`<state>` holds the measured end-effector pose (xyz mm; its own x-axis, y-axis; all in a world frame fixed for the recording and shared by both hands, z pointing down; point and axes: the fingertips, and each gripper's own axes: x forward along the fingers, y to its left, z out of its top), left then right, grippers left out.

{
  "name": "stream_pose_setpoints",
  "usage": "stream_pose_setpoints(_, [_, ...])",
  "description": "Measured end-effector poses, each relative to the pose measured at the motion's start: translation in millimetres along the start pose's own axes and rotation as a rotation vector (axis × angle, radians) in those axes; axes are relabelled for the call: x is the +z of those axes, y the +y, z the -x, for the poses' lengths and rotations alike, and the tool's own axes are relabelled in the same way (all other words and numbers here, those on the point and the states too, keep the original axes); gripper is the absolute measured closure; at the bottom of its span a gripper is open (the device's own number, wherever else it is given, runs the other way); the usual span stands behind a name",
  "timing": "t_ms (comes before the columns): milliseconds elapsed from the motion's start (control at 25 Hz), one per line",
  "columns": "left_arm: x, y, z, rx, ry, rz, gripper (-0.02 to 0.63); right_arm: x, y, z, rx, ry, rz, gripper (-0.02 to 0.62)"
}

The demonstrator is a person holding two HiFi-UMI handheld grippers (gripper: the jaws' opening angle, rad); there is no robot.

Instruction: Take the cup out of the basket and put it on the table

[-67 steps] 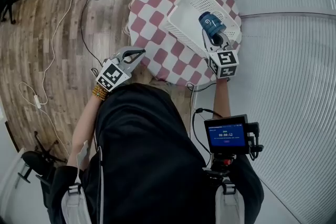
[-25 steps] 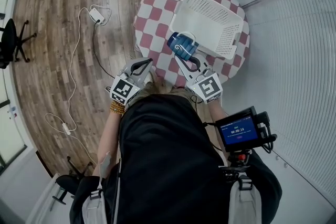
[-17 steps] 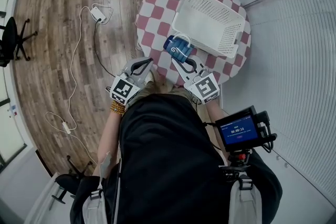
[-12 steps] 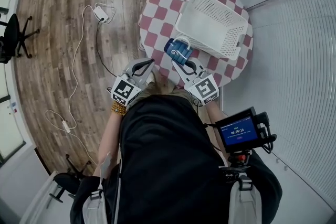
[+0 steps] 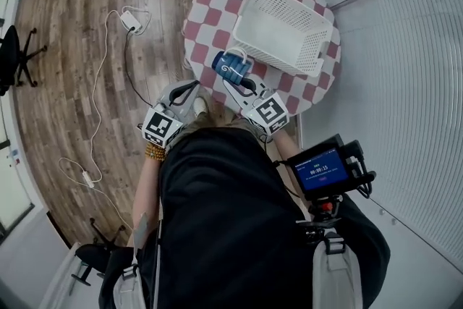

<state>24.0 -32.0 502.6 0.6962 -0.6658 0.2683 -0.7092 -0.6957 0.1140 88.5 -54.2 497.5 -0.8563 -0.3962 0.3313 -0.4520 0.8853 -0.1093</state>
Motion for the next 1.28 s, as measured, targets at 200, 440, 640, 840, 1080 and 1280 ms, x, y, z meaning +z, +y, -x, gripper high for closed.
stream_pose_setpoints(200, [-2.5,-0.3,-4.8,0.001,0.009,0.004,0.601,-4.7,-2.7,-0.7,0.004,0.006,-0.011,0.560])
stream_pose_setpoints(440, [-5.1,-2.9,-9.6,-0.015,0.012,0.006,0.601,-7.7,-3.4,1.0,-0.003,0.022,-0.007,0.560])
stream_pose_setpoints(640, [-5.7,-2.5,-10.8,-0.014,0.011,0.009,0.601,-9.2,-5.0,0.9,-0.005,0.023,-0.004,0.560])
stream_pose_setpoints(840, [-8.3,-3.1,-7.7,-0.005,0.018,0.016,0.601,-6.7,-6.3,1.1,-0.004,0.016,-0.009,0.560])
stream_pose_setpoints(1080, [-9.7,-2.9,-5.1,0.001,0.021,0.016,0.601,-5.6,-10.8,1.3,-0.007,0.009,-0.014,0.560])
stream_pose_setpoints(1280, [-15.8,-7.0,-1.3,0.005,0.031,0.028,0.601,-9.9,-9.8,5.9,-0.012,0.012,-0.032,0.560])
